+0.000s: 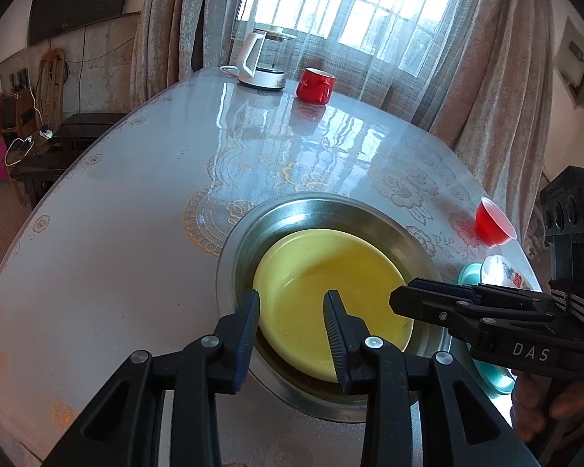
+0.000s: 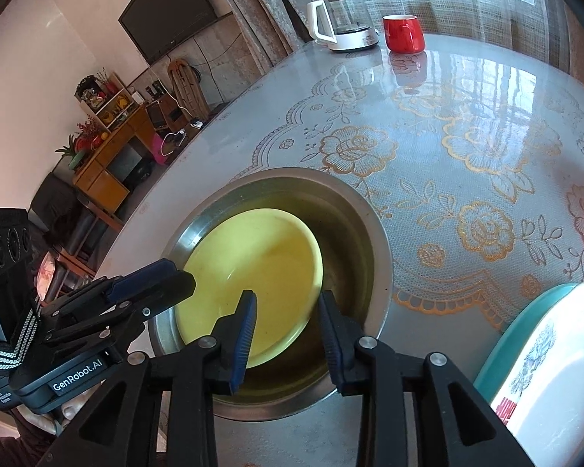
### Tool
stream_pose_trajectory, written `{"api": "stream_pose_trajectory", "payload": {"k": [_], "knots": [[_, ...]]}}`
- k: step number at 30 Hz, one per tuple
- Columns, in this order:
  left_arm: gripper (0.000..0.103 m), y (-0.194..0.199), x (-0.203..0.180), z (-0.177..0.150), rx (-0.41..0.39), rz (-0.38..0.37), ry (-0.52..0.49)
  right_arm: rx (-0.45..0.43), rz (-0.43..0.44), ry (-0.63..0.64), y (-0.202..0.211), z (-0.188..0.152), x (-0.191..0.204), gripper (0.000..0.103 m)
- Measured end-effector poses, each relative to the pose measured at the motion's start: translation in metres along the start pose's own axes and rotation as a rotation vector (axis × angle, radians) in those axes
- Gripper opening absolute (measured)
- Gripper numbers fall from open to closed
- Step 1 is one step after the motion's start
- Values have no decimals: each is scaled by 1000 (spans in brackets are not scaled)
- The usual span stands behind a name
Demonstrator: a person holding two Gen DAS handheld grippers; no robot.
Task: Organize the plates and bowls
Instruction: 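Lower the yellow bowl inside the steel bowl and open both tools, then move both tools to the rim of the red-and-white bowl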
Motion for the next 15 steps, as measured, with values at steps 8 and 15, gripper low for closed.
{"api": "stream_pose_trajectory", "payload": {"k": [8,15], "knots": [[38,5,-4,6,-20,22,-29,-79,42,-29,19,9,-5,38],[38,6,-21,15,-29,34,-84,-130,65,-86,37,14,-21,38]]}}
Point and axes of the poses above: each gripper's, at about its wrist camera, not at the fingertips, and y roughly against the way its jaws point, x to its left, z to its top, the point moved 10 cm from there along -y, roughly the way its jaws point, and after that the axes turned 11 degrees about -z, right-handed, at the moved point
